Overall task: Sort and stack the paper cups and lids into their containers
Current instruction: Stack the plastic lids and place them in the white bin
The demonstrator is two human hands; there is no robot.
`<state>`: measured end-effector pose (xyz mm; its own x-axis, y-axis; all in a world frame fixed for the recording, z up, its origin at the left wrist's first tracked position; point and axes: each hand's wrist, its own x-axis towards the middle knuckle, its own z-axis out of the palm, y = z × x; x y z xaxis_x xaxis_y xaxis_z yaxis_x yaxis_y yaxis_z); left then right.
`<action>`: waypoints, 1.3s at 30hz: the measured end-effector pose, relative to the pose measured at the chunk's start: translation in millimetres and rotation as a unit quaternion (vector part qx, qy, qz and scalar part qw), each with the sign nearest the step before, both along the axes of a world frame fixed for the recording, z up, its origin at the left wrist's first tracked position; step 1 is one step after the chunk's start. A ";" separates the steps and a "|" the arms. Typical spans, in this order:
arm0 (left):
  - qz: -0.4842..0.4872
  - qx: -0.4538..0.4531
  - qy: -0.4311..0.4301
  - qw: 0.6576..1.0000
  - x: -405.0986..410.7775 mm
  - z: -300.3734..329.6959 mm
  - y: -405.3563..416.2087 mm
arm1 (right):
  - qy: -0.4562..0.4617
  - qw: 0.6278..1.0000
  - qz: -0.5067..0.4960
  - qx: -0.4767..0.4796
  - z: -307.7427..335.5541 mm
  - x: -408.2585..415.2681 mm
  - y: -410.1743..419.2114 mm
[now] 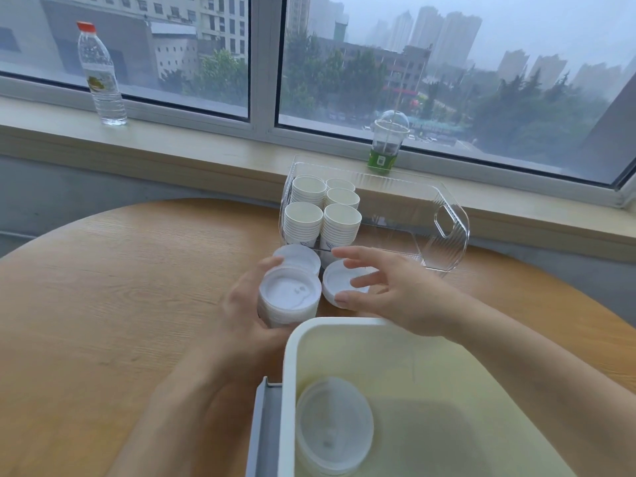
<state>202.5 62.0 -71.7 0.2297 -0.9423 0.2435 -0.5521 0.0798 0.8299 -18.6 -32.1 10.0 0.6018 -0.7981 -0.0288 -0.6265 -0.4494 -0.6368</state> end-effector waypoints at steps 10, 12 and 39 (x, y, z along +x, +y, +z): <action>-0.025 -0.116 0.029 0.992 -2.0 10.8 -2.3 | -0.049 0.995 0.077 0.040 10.0 1.0 7.9; -0.032 -0.125 0.020 0.991 -2.5 12.7 -1.6 | -0.066 0.994 0.076 0.038 10.8 0.8 8.3; -0.163 -0.159 0.075 0.971 -35.7 78.1 45.6 | -0.249 0.954 0.118 0.114 55.7 -42.1 67.5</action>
<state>166.8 107.5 6.4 -0.0132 -0.8535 0.5209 -0.3286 0.4958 0.8039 -60.7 35.3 65.7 0.7479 -0.6463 0.1514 -0.1189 -0.3547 -0.9274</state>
